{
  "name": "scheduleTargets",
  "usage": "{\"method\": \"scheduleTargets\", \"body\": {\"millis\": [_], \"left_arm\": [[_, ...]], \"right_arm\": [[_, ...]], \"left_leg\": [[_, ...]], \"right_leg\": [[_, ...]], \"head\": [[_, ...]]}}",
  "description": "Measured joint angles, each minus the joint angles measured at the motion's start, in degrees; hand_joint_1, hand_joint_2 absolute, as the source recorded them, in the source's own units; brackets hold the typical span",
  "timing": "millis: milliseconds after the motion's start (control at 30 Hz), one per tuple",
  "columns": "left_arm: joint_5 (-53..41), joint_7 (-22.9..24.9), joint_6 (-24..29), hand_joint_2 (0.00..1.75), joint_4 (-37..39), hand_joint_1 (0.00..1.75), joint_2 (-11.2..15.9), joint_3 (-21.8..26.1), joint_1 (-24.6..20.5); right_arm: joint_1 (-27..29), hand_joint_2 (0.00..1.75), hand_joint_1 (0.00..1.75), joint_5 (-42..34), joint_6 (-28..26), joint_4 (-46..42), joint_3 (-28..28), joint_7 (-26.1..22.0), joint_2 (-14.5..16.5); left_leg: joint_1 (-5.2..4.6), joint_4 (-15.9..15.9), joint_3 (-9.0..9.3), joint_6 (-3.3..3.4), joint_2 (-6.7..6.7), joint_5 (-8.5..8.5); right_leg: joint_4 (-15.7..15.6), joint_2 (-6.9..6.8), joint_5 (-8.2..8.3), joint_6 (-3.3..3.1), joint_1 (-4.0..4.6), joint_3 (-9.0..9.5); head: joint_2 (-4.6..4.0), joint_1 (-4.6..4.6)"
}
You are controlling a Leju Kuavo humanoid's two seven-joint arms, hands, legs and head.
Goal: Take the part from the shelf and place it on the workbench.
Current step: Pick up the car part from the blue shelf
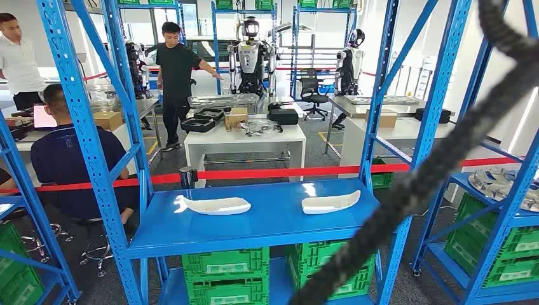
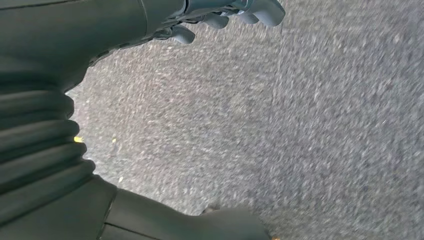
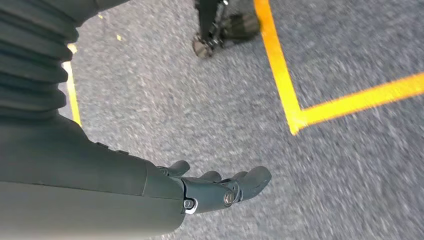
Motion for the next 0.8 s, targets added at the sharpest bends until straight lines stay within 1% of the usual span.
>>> {"method": "scheduleTargets", "body": {"millis": [67,233,367,600,800], "left_arm": [[-0.8,-0.7,0.2,0.0,0.2,0.0,-0.1,1.0,-0.2],[-5.2,-4.1,1.5,0.0,1.3,0.0,-0.8,6.4,-1.5],[-8.8,-7.0,2.6,0.0,2.1,0.0,-1.1,10.7,-2.5],[-14.6,-11.4,3.9,0.0,3.4,0.0,-1.7,17.7,-4.2],[-18.0,-14.0,4.1,0.0,4.3,0.0,-2.1,22.0,-5.1]], "right_arm": [[-0.3,0.0,0.0,0.9,0.0,0.2,-1.2,-0.9,0.0],[-2.3,0.0,0.0,5.7,0.4,0.5,-6.3,-5.7,-0.3],[-4.5,0.0,0.0,8.7,1.0,0.1,-7.7,-9.8,-1.6],[-8.6,0.0,0.0,12.0,2.0,-5.7,-6.2,-16.0,-6.1],[-11.5,0.0,0.0,14.8,2.9,-14.9,-2.1,-18.1,-9.6]], "left_leg": [[0.0,0.0,0.01,0.0,0.01,0.0],[0.0,0.0,0.03,0.0,0.02,0.01],[-0.01,0.0,0.09,0.0,0.01,0.01],[-0.04,0.0,0.17,0.03,0.0,0.04],[-0.04,0.0,0.21,0.05,-0.01,0.06]], "right_leg": [[0.0,0.0,0.0,0.0,0.0,0.01],[0.0,0.0,0.01,0.01,0.0,0.09],[0.0,-0.02,0.03,0.03,-0.01,0.17],[0.0,-0.03,0.08,0.11,-0.04,0.26],[0.0,-0.05,0.11,0.15,-0.03,0.31]], "head": [[0.0,0.01],[0.0,0.01],[0.0,0.01],[0.0,0.01],[0.0,0.01]]}}
